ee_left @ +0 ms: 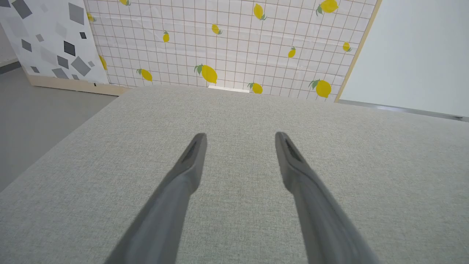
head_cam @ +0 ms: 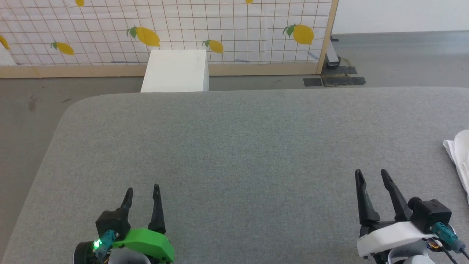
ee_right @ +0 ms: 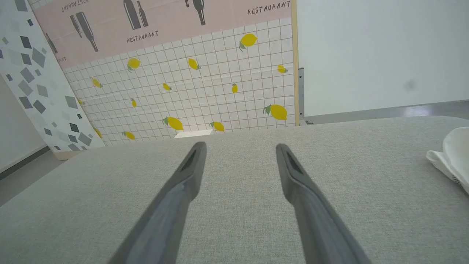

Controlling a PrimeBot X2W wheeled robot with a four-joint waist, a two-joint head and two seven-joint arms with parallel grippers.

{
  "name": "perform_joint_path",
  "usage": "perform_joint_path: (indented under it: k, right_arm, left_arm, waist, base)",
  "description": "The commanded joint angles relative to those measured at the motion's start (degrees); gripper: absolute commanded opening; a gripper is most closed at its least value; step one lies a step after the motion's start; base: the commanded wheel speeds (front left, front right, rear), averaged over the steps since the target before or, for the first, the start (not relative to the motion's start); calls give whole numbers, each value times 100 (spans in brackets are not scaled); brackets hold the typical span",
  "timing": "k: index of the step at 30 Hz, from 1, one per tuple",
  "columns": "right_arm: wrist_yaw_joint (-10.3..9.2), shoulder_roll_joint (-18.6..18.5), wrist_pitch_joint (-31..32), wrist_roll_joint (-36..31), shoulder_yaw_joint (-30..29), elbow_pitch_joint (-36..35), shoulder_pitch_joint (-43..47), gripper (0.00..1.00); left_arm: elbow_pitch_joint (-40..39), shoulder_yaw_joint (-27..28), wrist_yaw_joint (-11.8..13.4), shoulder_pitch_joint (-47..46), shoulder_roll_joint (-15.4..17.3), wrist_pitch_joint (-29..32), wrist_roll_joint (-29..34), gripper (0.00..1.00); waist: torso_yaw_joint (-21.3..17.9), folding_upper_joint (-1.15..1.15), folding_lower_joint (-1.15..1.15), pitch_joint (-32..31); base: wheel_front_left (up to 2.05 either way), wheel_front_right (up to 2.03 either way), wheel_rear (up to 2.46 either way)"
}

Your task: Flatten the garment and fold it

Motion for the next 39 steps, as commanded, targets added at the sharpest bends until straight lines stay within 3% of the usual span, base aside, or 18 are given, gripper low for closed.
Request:
perform_joint_path:
  k: [1,39]
  right_arm:
    - [0,0,1,0,0,0,0,0]
    - [-2,0,405,-333,24,-320,9,0]
  left_arm:
    - [0,1,0,1,0,10,0,0]
    - [-394,128,-85,34,-28,401,347,0]
  waist:
    - [0,0,0,0]
    - [2,0,0,29]
  base:
    - [0,0,0]
    - [0,0,0]
